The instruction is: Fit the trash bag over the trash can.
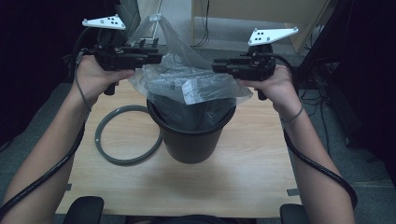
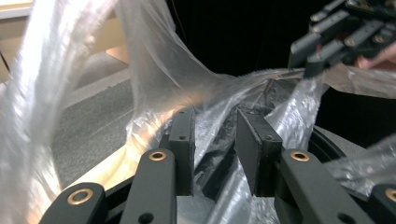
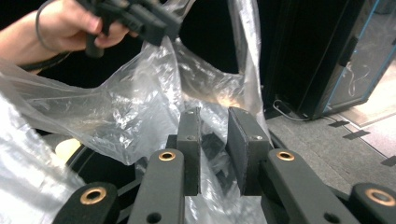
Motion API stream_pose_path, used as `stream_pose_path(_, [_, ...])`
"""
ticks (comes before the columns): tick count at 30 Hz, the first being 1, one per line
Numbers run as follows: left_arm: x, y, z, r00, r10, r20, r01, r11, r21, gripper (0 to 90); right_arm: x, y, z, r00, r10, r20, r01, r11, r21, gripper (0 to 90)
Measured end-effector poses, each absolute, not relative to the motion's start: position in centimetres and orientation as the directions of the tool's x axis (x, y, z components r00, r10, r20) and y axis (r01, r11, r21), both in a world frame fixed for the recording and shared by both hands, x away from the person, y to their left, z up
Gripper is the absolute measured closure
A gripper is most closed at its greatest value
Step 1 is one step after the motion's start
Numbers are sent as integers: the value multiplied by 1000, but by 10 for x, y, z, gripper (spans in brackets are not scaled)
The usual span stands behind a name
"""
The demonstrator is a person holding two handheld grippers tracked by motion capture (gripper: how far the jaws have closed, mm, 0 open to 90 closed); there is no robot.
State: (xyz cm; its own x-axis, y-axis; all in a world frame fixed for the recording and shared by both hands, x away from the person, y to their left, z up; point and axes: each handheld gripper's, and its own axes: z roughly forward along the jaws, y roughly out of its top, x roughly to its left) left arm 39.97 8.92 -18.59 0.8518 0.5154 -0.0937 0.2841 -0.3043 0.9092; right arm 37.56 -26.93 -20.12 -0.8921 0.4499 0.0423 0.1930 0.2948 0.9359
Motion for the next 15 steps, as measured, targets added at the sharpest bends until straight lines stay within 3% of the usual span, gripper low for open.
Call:
stream_pose_path(8, [399,82,-221,846,530,-53,312,-412,856,683,371,-267,-227,-887,459,52,233,347,908,719])
stream_pose_path(11, [397,83,-232,858,510,-49,309,-438,844,571,365,-267,-236,-887,461,20,220,385,896,667])
stream_pose_path(15, [394,89,-241,859,507,-75,328,-431,841,501,355,-271,-244,-890,456,6,207,391,897,598])
